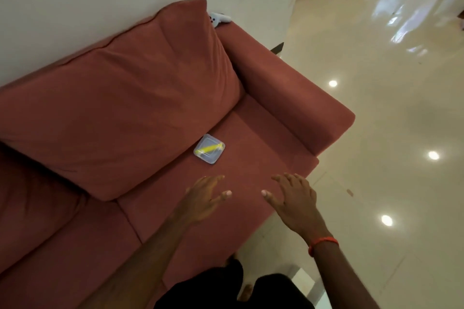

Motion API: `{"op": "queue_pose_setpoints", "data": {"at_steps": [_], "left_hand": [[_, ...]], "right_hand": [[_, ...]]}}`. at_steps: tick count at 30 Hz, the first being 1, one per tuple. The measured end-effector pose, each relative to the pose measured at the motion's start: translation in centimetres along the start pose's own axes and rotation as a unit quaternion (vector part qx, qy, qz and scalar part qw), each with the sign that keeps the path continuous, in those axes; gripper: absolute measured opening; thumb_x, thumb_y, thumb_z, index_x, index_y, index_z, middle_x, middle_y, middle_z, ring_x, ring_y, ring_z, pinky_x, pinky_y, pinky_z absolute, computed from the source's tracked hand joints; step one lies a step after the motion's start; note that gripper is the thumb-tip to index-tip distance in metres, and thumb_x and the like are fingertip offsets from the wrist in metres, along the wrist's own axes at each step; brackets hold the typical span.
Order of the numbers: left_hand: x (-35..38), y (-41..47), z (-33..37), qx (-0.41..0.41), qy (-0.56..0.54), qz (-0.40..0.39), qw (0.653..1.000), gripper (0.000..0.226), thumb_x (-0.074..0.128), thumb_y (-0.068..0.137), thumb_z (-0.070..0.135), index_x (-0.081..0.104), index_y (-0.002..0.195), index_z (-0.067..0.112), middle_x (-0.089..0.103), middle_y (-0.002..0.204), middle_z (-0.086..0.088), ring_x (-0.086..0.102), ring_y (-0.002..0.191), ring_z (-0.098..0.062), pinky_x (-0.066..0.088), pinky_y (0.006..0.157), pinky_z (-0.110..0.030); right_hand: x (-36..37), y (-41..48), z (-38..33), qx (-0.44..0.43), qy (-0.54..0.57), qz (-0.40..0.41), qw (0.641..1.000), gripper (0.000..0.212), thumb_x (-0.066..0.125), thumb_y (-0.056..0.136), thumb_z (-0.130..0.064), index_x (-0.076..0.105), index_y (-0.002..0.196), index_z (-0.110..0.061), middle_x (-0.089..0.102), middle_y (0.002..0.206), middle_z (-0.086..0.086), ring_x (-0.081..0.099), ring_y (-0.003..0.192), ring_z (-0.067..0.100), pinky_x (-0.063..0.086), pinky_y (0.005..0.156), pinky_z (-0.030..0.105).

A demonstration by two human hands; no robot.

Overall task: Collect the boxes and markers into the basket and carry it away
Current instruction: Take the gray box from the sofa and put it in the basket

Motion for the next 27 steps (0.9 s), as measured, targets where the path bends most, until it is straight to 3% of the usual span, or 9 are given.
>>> {"op": "queue_pose_setpoints", "data": {"at_steps": [5,9,14,18,21,23,25,27], "left_hand": [[-0.2,4.8,-2.0,-0.048,-0.049,0.016,0.997,0.088,0.027,0.080,0.087,0.040,0.148,0.033,0.044,0.153,0.011,0.038,0.142,-0.015,0.031,0.116,-0.049],[0.6,8.6,-4.4,-0.087,-0.097,0.025,0.991,0.076,0.042,0.090,0.075,0.039,0.151,0.030,0.042,0.155,0.007,0.036,0.143,-0.017,0.033,0.115,-0.041],[2.7,13.4,-8.3,-0.134,-0.165,0.082,0.974,0.069,0.047,0.090,0.071,0.043,0.147,0.031,0.042,0.146,0.017,0.041,0.136,-0.006,0.038,0.109,-0.031],[5.1,17.0,-11.2,-0.210,-0.283,0.137,0.926,0.059,0.052,0.089,0.067,0.047,0.140,0.040,0.046,0.137,0.020,0.049,0.124,0.000,0.040,0.094,-0.022],[6.4,19.9,-12.8,-0.260,-0.376,0.198,0.867,0.051,0.059,0.089,0.059,0.040,0.135,0.050,0.051,0.130,0.026,0.054,0.111,0.015,0.043,0.086,-0.011],[7.1,21.8,-14.1,-0.300,-0.442,0.244,0.810,0.067,0.061,0.091,0.053,0.030,0.149,0.036,0.050,0.142,0.011,0.055,0.118,0.006,0.048,0.096,-0.024],[7.5,23.5,-15.0,-0.330,-0.488,0.265,0.763,0.078,0.059,0.094,0.050,0.017,0.157,0.029,0.047,0.150,-0.004,0.054,0.130,-0.019,0.047,0.106,-0.048],[7.7,25.1,-15.4,-0.342,-0.511,0.279,0.738,0.074,0.057,0.096,0.049,0.022,0.156,0.025,0.050,0.147,-0.005,0.055,0.129,-0.024,0.046,0.107,-0.055]], "right_hand": [[0.8,6.1,0.0,0.008,0.069,-0.028,0.997,0.062,0.044,0.090,-0.067,0.045,0.142,-0.032,0.048,0.144,-0.004,0.031,0.139,0.023,0.031,0.111,0.044],[3.4,11.0,0.2,-0.010,0.075,-0.063,0.995,0.066,0.048,0.089,-0.065,0.047,0.143,-0.025,0.051,0.142,-0.002,0.038,0.135,0.022,0.032,0.110,0.037],[8.9,18.1,0.1,-0.054,0.083,-0.169,0.981,0.088,0.033,0.075,-0.088,0.046,0.142,-0.032,0.050,0.142,-0.010,0.041,0.132,0.016,0.038,0.106,0.033],[13.7,24.1,-0.6,-0.066,0.094,-0.202,0.973,0.073,0.046,0.087,-0.072,0.043,0.144,-0.028,0.049,0.144,-0.007,0.042,0.133,0.016,0.039,0.105,0.030],[16.0,28.6,-1.7,-0.107,0.070,-0.232,0.964,0.072,0.051,0.087,-0.069,0.038,0.147,-0.031,0.044,0.145,-0.006,0.036,0.135,0.016,0.035,0.105,0.031],[17.3,31.7,-2.5,-0.131,0.074,-0.241,0.959,0.062,0.054,0.088,-0.064,0.046,0.140,-0.031,0.051,0.134,-0.005,0.042,0.128,0.017,0.038,0.106,0.033],[18.3,34.5,-3.3,-0.119,0.100,-0.215,0.964,0.041,0.056,0.091,-0.057,0.059,0.112,-0.022,0.058,0.112,-0.003,0.051,0.110,0.018,0.045,0.096,0.037],[19.5,36.7,-4.1,-0.102,0.116,-0.192,0.969,0.033,0.057,0.094,-0.050,0.050,0.088,-0.018,0.054,0.095,-0.003,0.050,0.094,0.017,0.043,0.082,0.034]]}}
Point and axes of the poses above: each hand's wrist, its own y-axis towards the middle knuckle, its own x-axis out of the palm, z = x × y, the point moved 2 cm from there along y, towards the middle knuckle
